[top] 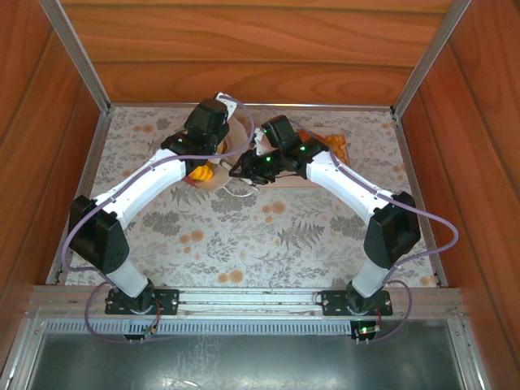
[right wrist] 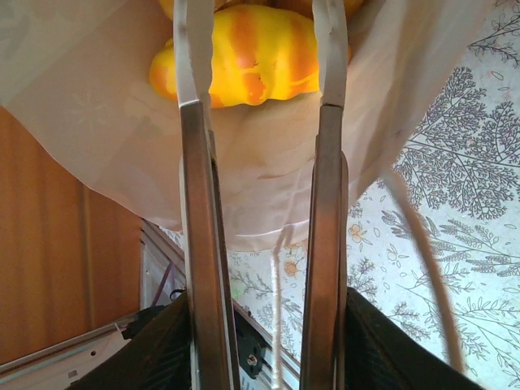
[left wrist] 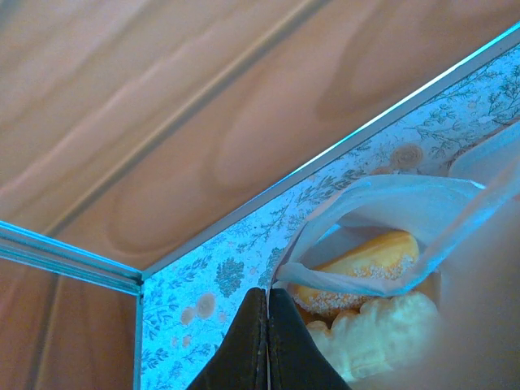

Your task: Take the fake bread out of the paper bag

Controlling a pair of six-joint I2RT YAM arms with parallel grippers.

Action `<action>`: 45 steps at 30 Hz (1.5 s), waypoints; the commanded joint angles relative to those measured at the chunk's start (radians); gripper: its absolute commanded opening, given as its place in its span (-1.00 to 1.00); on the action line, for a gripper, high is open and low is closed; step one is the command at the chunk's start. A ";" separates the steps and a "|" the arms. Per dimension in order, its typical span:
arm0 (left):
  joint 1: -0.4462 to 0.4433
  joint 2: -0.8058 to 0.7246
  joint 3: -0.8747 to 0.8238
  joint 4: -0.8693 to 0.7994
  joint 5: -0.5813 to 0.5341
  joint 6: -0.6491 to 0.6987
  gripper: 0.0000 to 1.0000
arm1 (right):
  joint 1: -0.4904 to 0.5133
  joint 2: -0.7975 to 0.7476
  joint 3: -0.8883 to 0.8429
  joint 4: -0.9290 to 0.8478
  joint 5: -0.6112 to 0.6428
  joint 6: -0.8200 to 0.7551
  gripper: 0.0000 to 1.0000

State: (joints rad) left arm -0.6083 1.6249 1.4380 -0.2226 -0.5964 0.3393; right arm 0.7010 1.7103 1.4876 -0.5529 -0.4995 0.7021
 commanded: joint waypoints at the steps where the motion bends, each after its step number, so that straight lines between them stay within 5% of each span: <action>1: -0.010 -0.033 -0.001 0.048 -0.001 -0.022 -1.00 | 0.007 0.009 0.028 0.001 -0.035 -0.027 -0.02; 37: -0.021 -0.017 0.006 0.054 0.008 -0.014 -1.00 | 0.064 0.156 0.237 -0.262 -0.037 -0.239 0.18; 45: -0.020 -0.016 0.009 0.057 0.010 -0.013 -1.00 | 0.064 0.166 0.223 -0.224 -0.086 -0.232 0.00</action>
State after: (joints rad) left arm -0.6178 1.6249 1.4364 -0.2234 -0.5896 0.3389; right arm 0.7544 1.8778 1.7012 -0.8093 -0.5278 0.4801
